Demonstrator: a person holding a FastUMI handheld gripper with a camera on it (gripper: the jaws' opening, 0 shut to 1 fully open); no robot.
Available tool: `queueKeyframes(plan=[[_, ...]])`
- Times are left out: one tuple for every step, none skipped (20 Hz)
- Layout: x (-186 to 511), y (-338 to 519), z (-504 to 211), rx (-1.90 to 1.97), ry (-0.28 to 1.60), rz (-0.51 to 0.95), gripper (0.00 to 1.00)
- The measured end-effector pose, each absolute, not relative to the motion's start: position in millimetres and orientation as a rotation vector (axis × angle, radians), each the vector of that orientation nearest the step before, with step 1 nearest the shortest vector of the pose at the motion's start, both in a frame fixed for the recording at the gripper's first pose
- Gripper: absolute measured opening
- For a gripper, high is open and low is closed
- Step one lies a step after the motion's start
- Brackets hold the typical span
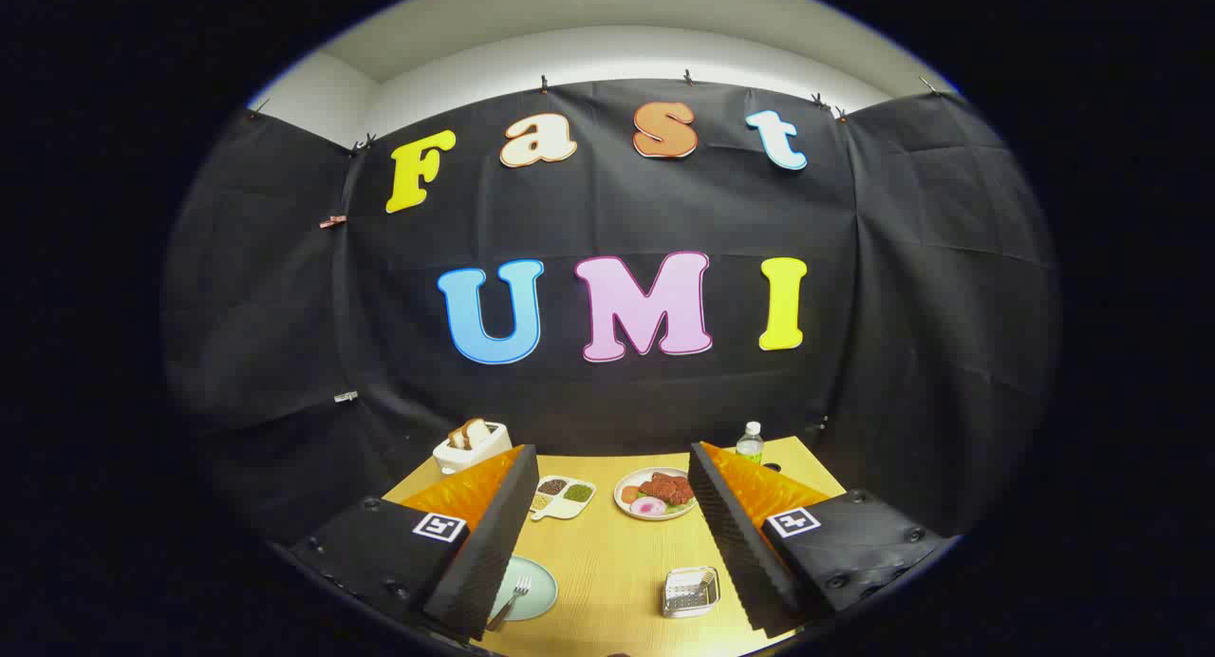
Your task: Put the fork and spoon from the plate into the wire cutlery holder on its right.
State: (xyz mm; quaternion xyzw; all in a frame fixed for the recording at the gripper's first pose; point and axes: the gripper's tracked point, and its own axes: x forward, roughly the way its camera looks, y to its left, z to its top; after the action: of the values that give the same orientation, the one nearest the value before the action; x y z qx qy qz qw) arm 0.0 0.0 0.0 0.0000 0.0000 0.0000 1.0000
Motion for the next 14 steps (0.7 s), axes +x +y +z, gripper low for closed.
queueKeyframes(plan=[[-1, 1, -3, 0.002, 0.006, -0.002, 0.99], [-2, 3, -6, 0.006, 0.014, -0.003, 0.99], [-2, 6, -9, 0.011, 0.023, -0.004, 0.99], [-3, 7, -12, 0.017, 0.03, -0.006, 0.99], [-3, 8, -14, 0.021, 0.033, -0.01, 0.99], [-4, 9, -16, 0.023, 0.038, -0.015, 0.99], [-4, 10, -20, 0.026, 0.05, -0.019, 0.99], [-4, 12, -26, 0.033, 0.066, -0.02, 0.99], [-5, 16, -29, 0.04, 0.077, -0.019, 0.99], [-5, 18, -31, 0.045, 0.084, -0.02, 0.99], [-5, 19, -33, 0.044, 0.089, -0.024, 0.99], [-5, 20, -36, 0.042, 0.096, -0.029, 0.99], [-5, 22, -39, 0.038, 0.101, -0.032, 0.99], [-4, 23, -42, 0.034, 0.11, -0.035, 0.99]])
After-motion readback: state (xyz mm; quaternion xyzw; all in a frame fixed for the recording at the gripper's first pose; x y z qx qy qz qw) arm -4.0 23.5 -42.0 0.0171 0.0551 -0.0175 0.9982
